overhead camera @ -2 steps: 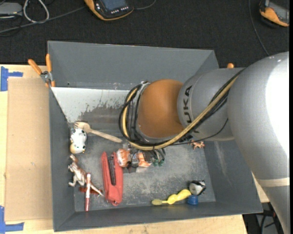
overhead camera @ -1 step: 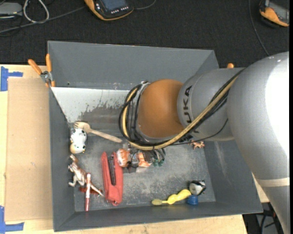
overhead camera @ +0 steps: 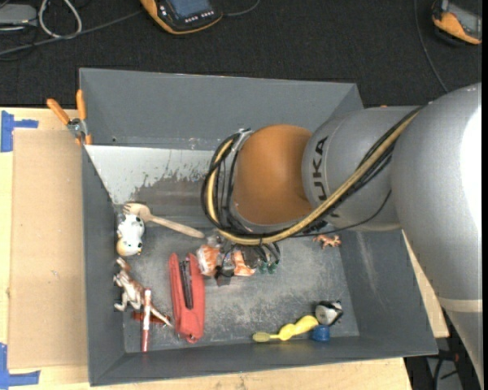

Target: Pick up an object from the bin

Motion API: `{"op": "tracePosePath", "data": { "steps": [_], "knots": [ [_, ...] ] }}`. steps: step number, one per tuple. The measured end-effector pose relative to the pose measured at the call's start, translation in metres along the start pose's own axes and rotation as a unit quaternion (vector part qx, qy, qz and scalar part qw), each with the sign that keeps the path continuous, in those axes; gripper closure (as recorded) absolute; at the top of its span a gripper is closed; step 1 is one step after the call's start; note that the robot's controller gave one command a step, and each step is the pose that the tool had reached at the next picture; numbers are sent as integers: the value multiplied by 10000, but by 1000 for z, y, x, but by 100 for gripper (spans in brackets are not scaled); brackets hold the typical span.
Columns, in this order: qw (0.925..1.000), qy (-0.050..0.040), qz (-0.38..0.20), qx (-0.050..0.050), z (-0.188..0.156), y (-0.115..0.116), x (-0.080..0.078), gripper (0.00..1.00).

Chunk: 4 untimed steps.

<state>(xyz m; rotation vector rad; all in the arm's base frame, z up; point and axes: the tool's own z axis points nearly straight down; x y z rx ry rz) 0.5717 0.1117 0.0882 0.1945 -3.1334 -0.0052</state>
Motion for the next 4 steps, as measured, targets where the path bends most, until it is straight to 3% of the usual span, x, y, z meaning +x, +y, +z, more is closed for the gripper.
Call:
{"op": "tracePosePath", "data": {
  "steps": [1, 2, 4],
  "knots": [
    [10000, -40, 5, -5, -25, 0, -2, 100],
    [10000, 28, 8, -1, -54, 1, 1, 100],
    [10000, -18, 8, -3, -152, 2, -1, 100]
  ]
}}
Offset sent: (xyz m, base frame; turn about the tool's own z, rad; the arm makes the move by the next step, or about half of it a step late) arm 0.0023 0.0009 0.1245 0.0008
